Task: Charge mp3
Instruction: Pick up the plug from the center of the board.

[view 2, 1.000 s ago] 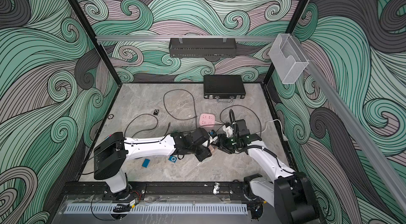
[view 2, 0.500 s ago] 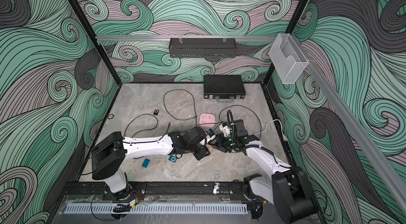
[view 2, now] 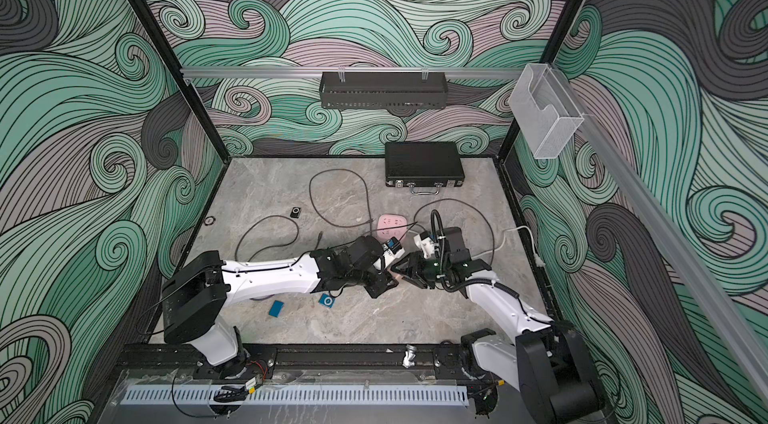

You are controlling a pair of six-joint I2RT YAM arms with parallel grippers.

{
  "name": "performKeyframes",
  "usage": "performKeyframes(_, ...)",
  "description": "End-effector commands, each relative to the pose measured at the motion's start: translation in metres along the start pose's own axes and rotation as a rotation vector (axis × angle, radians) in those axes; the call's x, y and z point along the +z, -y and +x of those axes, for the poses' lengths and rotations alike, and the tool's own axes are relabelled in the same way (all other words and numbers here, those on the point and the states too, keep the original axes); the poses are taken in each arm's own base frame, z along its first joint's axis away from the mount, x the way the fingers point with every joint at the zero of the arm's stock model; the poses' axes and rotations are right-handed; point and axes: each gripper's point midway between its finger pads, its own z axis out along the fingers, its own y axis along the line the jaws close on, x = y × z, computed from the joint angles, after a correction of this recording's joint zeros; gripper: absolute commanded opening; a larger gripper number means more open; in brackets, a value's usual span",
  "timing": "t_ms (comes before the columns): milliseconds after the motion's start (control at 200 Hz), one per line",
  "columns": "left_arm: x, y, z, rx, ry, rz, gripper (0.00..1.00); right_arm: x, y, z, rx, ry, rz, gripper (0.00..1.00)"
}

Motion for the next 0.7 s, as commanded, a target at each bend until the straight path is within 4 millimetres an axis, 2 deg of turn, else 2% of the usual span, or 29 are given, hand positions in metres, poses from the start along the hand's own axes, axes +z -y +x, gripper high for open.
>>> performKeyframes(0,-0.004,0.002,-0.020,0.022,0.070,0.015,0.32,-0.003,-0.015,0.000,-0.006,0.006,-0.053,0.44)
performKeyframes(531,0.001,0.000,-0.029,0.034,0.092,0.010,0.34,-0.007,-0.015,0.000,-0.028,0.022,-0.033,0.09)
performKeyframes(561,0.002,-0.001,-0.029,0.030,0.093,0.007,0.37,-0.007,-0.014,0.000,-0.029,0.020,-0.029,0.06)
performKeyframes(601,0.002,-0.003,-0.029,0.018,0.090,-0.008,0.45,-0.008,-0.013,-0.001,-0.030,0.027,-0.014,0.00)
performKeyframes(636,0.002,-0.006,-0.030,0.003,0.083,-0.021,0.54,-0.009,-0.010,-0.002,-0.032,0.036,0.010,0.00)
performKeyframes(696,0.000,-0.011,-0.031,-0.029,0.072,-0.045,0.58,-0.012,-0.004,-0.006,-0.036,0.060,0.065,0.00)
